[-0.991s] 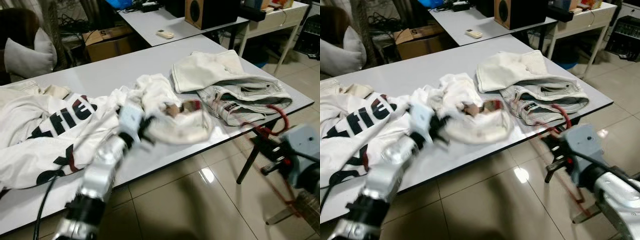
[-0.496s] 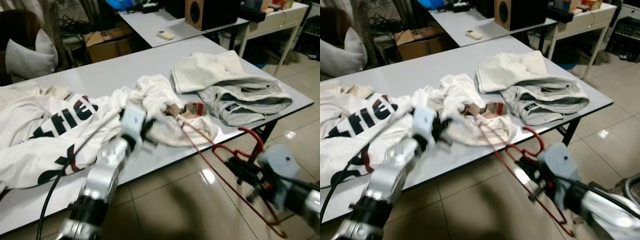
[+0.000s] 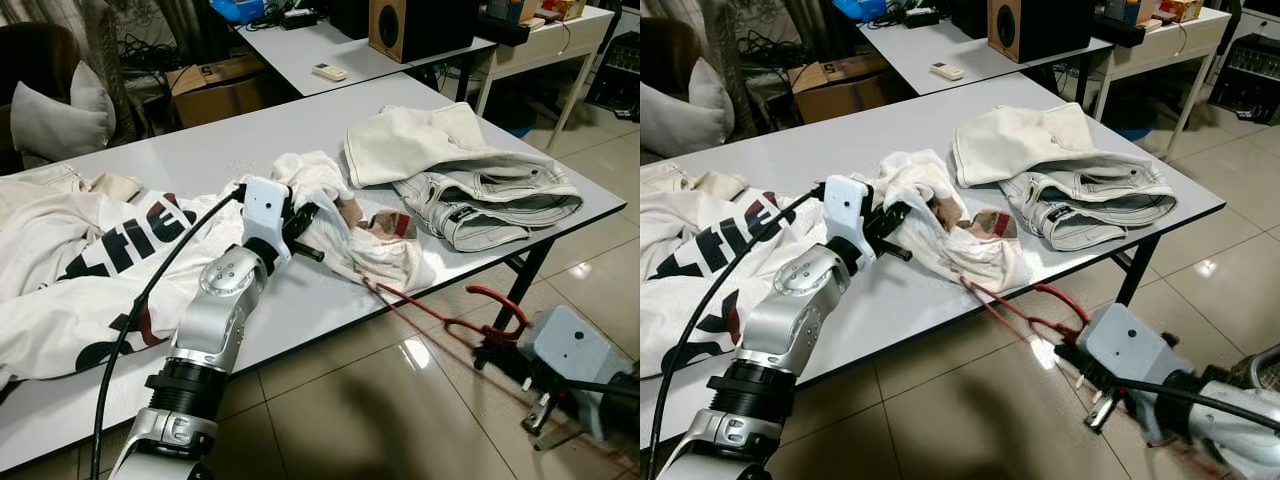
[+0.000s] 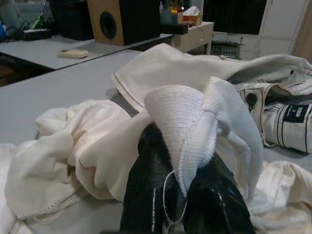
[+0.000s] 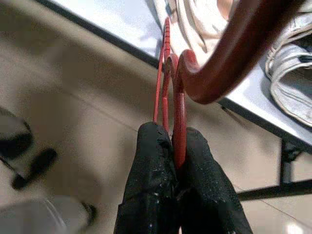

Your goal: Hang hanger

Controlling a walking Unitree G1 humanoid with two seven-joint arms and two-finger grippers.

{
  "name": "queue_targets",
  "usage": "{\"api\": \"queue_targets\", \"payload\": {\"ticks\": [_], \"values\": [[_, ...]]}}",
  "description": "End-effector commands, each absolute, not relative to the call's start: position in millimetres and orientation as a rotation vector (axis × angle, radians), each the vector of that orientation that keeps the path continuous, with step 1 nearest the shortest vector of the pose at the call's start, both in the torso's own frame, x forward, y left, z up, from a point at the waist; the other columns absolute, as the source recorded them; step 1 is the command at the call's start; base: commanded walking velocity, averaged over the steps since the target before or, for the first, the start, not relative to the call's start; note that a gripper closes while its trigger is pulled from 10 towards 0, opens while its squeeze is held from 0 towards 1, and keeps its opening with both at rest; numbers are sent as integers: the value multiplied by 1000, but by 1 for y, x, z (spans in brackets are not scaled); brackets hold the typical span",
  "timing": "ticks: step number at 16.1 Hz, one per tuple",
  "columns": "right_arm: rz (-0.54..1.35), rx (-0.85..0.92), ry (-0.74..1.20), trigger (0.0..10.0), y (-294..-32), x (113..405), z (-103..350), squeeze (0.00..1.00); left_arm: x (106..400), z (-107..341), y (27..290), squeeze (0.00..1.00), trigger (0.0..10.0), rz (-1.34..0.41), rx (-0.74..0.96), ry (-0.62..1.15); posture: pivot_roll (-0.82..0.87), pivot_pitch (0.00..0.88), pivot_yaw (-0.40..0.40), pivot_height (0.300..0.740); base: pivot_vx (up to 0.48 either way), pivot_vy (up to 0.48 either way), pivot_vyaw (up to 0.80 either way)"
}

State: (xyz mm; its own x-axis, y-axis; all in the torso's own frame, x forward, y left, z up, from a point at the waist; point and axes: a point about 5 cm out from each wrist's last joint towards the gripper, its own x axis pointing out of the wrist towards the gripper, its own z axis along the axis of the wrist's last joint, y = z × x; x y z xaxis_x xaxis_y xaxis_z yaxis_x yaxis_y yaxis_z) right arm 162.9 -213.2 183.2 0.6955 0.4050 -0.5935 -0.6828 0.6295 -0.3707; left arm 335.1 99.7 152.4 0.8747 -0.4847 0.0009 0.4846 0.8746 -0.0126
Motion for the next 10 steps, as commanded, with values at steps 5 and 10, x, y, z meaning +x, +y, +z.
{"api": "queue_targets", "payload": {"ticks": [5,10], "values": [[679,-777,542,10000,-203,164,174,0,340,154,111,0,0,-473,-62,16,-255,0,126,740,0,0,0],[627,-942,529,10000,-205,172,185,0,333,147,113,0,0,-544,-67,22,-252,0,132,740,0,0,0]]}}
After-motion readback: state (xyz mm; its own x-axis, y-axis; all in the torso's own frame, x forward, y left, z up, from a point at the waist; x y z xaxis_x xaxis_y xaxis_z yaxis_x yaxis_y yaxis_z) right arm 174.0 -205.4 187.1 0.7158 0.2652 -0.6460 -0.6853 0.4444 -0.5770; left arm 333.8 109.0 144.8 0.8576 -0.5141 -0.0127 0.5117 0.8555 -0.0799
